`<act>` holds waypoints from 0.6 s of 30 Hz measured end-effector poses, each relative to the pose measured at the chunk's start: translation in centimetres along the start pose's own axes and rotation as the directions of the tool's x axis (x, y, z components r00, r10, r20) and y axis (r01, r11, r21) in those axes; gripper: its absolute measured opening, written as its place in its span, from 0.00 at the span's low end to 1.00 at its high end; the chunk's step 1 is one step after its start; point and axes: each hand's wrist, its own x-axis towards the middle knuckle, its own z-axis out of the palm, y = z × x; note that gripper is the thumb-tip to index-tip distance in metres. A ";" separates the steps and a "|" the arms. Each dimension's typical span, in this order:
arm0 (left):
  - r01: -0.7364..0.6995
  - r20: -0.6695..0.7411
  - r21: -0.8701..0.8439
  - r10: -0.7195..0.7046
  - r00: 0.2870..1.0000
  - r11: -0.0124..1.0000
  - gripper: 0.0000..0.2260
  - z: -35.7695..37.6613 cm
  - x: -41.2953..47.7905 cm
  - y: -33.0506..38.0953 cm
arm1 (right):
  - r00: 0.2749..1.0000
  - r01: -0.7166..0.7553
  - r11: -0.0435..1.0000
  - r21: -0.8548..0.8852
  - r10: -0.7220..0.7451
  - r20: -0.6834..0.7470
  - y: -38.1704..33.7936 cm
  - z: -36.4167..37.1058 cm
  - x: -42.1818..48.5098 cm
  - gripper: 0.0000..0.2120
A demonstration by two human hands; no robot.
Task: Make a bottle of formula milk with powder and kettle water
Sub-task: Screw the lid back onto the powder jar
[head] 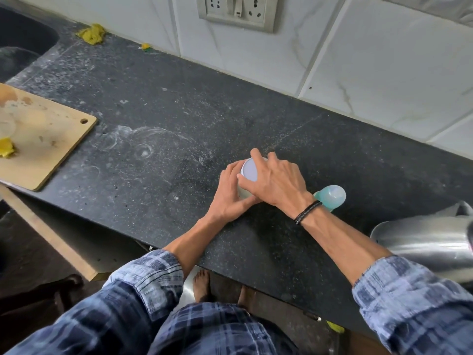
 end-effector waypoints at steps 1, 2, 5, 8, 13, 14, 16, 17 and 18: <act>-0.004 -0.013 -0.004 0.004 1.000 1.000 0.34 0.1 0.0 -0.1 | 1.000 -0.017 1.000 -0.008 0.017 -0.011 -0.2 0.0 -0.1 0.34; -0.007 -0.022 -0.008 0.007 1.000 1.000 0.34 0.2 -0.1 -0.2 | 0.999 -0.039 0.999 -0.017 0.039 -0.022 -0.4 0.0 -0.2 0.34; -0.012 -0.028 -0.019 0.011 1.000 1.000 0.34 0.5 0.0 -0.7 | 0.995 -0.094 0.994 -0.047 0.092 -0.043 -0.9 0.0 -0.1 0.32; -0.015 -0.040 -0.046 0.013 0.999 0.999 0.34 0.6 -0.1 -0.9 | 0.989 -0.140 0.988 -0.065 0.136 -0.056 -1.3 0.0 -0.1 0.32; -0.037 -0.043 -0.064 0.034 0.998 0.997 0.32 0.6 0.0 -0.7 | 0.980 -0.196 0.979 -0.047 0.194 -0.043 -1.8 0.2 -0.1 0.32; -0.037 -0.040 -0.065 0.035 0.999 0.997 0.32 0.6 0.0 -0.7 | 0.978 -0.208 0.977 -0.042 0.206 -0.042 -1.9 0.2 -0.1 0.32; -0.028 -0.027 -0.072 0.026 0.999 0.997 0.32 0.5 0.0 -0.7 | 0.972 -0.231 0.972 -0.034 0.229 -0.046 -2.1 0.1 -0.1 0.32; -0.024 -0.026 -0.074 0.023 0.999 0.997 0.33 0.5 -0.1 -0.7 | 0.970 -0.238 0.971 -0.028 0.237 -0.047 -2.2 0.2 -0.1 0.32; -0.031 -0.022 -0.077 0.029 0.999 0.997 0.33 0.5 -0.1 -0.8 | 0.968 -0.248 0.969 -0.019 0.247 -0.042 -2.3 0.2 -0.1 0.32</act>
